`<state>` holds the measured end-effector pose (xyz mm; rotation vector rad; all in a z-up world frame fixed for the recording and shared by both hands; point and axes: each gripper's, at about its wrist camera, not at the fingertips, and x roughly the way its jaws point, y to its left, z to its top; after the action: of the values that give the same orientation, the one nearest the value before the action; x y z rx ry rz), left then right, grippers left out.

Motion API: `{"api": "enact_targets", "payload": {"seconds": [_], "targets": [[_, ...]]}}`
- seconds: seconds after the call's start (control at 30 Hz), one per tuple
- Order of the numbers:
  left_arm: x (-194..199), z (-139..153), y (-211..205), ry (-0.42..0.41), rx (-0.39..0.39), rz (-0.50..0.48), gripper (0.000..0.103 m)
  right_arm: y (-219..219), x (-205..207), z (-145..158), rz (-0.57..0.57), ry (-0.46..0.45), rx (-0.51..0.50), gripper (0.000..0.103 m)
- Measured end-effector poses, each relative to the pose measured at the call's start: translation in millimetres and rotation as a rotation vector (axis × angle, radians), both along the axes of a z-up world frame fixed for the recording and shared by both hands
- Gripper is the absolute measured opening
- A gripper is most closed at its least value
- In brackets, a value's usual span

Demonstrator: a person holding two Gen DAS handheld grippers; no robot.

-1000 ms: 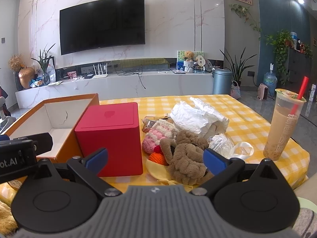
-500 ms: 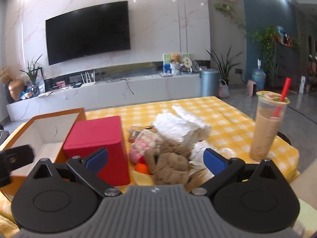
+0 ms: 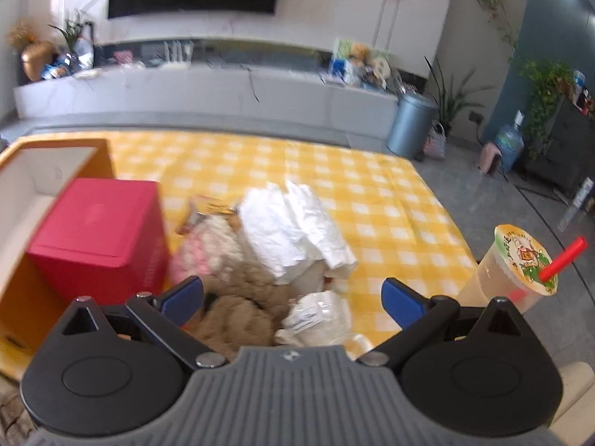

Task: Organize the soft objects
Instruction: 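Reach the right tool down to the clear plastic bag and close on it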

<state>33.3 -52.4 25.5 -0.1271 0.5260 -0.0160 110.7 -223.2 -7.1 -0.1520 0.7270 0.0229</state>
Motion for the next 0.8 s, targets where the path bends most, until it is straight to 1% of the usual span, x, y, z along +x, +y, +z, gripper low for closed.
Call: {"api": "enact_targets", "payload": {"seconds": [0.03, 0.1, 0.17, 0.2, 0.23, 0.27, 0.33, 0.4, 0.47, 0.5, 0.53, 0.57, 0.7, 0.77, 0.8], "targets": [[4, -2, -5, 0.006, 0.003, 0.000, 0.101, -7, 6, -3, -0.024, 0.003, 0.033, 0.100], [12, -5, -14, 0.016, 0.009, -0.007, 0.101, -24, 11, -11, -0.074, -0.003, 0.135, 0.100], [19, -9, -21, 0.025, 0.006, -0.010, 0.101, -39, 16, -24, -0.124, 0.009, 0.220, 0.098], [22, -11, -24, 0.040, 0.003, -0.012, 0.101, -46, 20, -31, -0.142, 0.020, 0.255, 0.090], [25, -13, -26, 0.055, -0.006, -0.015, 0.101, -50, 25, -37, -0.156, 0.040, 0.278, 0.084], [26, -16, -27, 0.063, -0.021, -0.022, 0.101, -52, 28, -41, -0.165, 0.057, 0.290, 0.084], [29, -21, -29, 0.078, -0.048, -0.040, 0.101, -53, 32, -46, -0.157, 0.061, 0.301, 0.084], [28, -27, -29, 0.090, -0.048, -0.069, 0.101, -55, 36, -47, -0.172, 0.063, 0.309, 0.085], [26, -34, -32, 0.102, -0.031, -0.083, 0.101, -59, 41, -51, -0.207, 0.074, 0.304, 0.086], [26, -36, -34, 0.109, -0.023, -0.084, 0.101, -63, 44, -53, -0.215, 0.084, 0.293, 0.090], [26, -39, -35, 0.117, -0.020, -0.089, 0.101, -63, 47, -57, -0.211, 0.103, 0.277, 0.096], [25, -42, -35, 0.120, -0.025, -0.104, 0.101, -63, 49, -61, -0.195, 0.130, 0.256, 0.097], [19, -46, -36, 0.116, -0.051, -0.163, 0.101, -56, 54, -74, -0.149, 0.222, 0.154, 0.097], [20, -47, -41, 0.118, -0.035, -0.179, 0.101, -50, 56, -82, -0.144, 0.254, 0.094, 0.097], [20, -48, -45, 0.117, -0.021, -0.183, 0.101, -48, 57, -86, -0.144, 0.265, 0.069, 0.095]]}}
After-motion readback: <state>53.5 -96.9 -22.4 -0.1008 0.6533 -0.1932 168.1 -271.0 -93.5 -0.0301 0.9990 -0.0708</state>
